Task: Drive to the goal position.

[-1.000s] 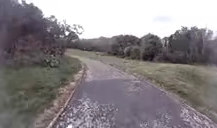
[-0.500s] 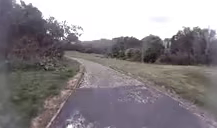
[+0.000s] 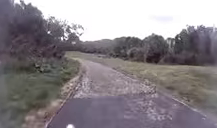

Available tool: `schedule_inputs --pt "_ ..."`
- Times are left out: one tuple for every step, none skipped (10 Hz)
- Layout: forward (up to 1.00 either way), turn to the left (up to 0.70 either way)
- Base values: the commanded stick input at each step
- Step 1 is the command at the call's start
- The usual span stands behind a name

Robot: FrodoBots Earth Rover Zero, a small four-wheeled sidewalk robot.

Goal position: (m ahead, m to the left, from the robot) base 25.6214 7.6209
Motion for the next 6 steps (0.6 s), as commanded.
schedule_inputs --pt "0.85 0.00" --pt "0.85 0.00" --pt "0.85 0.00" --pt "0.85 0.00" --pt "0.85 0.02" --pt "0.85 0.06"
